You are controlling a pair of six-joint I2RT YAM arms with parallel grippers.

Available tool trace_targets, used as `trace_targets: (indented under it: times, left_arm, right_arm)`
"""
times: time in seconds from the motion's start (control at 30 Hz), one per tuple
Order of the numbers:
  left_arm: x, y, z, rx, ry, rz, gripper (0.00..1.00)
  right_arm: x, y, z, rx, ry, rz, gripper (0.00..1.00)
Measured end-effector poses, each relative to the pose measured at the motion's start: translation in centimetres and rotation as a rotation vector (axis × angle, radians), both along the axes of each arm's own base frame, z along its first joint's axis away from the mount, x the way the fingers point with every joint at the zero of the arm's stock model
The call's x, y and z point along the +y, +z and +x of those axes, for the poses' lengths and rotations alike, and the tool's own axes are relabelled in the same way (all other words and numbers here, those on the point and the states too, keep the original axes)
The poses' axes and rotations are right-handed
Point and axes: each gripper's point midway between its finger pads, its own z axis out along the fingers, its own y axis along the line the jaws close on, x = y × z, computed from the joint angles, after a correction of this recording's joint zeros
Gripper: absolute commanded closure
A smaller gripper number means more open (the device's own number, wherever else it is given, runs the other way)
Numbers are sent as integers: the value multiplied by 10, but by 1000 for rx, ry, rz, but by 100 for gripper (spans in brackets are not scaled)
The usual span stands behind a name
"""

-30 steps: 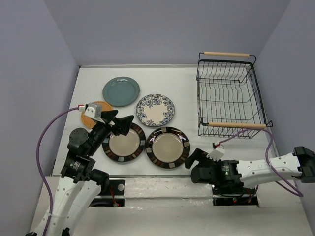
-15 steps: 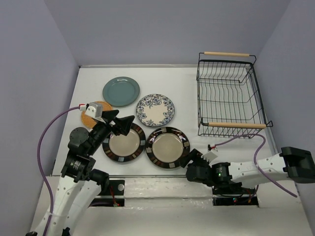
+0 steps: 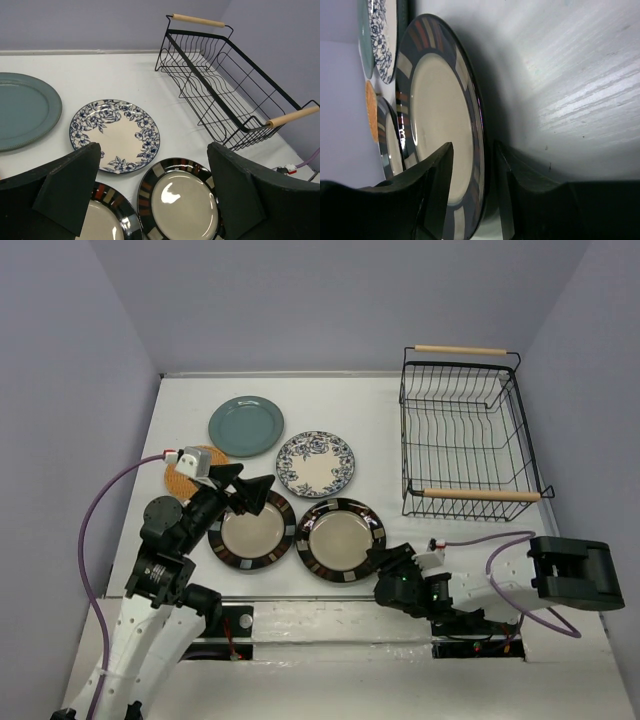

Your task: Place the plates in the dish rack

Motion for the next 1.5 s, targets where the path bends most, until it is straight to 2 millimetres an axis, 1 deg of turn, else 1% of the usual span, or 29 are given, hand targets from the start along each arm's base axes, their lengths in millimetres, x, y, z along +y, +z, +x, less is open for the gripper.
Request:
trace_targets:
  times: [0.07, 0.23, 0.3, 0.4, 0.43, 0.47, 0.53, 0.63, 0.77, 0.83, 0.93, 1.1, 1.13, 1.17, 1.2, 1.23, 1.27, 1.37, 1.43, 1.5]
  left_arm:
    - [0, -1, 1, 6, 0, 2, 1]
    - [-1, -1, 1, 6, -3, 1, 1]
    - [-1, -1, 1, 6, -4, 2, 1]
    - [-1, -1, 2, 5, -5, 1, 1]
    - [-1, -2, 2, 6, -4, 2, 1]
    - [-2, -2, 2, 8, -5, 2, 1]
    - [-2, -2, 2, 7, -5, 2, 1]
    - [-1, -2, 2, 7, -4, 2, 1]
    - [-1, -2, 2, 7, -3, 2, 1]
    - [-1, -2, 2, 7, -4, 2, 1]
    - [-1, -1, 2, 6, -4, 1, 1]
    - [0, -1, 2, 4, 0, 0, 1]
    - [0, -1, 2, 4, 0, 1, 1]
    - [0, -1, 2, 4, -1, 0, 1]
    - [0, -1, 2, 4, -1, 0, 1]
    - [0, -1, 2, 4, -2, 0, 1]
    - [0, -1, 2, 4, -2, -1, 1]
    - [0, 1, 1, 1, -2, -5, 1]
    - [0, 3, -1, -7, -2, -8, 1]
    - [1, 4, -2, -12, -2, -10, 1]
  right_arm:
    - [1, -3, 3, -13, -17, -2, 58]
    - [8, -5, 10, -49, -54, 35, 59]
    - [10, -6, 12, -62, -67, 52, 62]
    - [11, -7, 13, -68, -74, 62, 72]
    - [11, -8, 13, -65, -71, 58, 77]
    - [10, -9, 13, -62, -71, 59, 86]
    - [9, -11, 12, -55, -68, 63, 93]
    - [10, -9, 9, -36, -62, 90, 93]
    - [10, 1, 7, -8, -54, 39, 93]
    - [16, 19, 8, -1, -54, -3, 93]
    - [19, 47, 5, 8, -38, -109, 93]
    - [12, 87, -4, 28, 8, -353, 93]
    - [11, 99, -6, 29, 20, -417, 93]
    - [12, 108, -6, 29, 26, -444, 93]
    - [13, 124, -6, 23, 49, -508, 93]
    - [13, 130, -6, 20, 57, -525, 93]
    - [14, 140, -6, 13, 76, -553, 93]
    - [12, 162, -7, -5, 118, -589, 93]
    - [6, 175, -8, -25, 155, -625, 93]
    - [0, 192, -7, -62, 213, -679, 93]
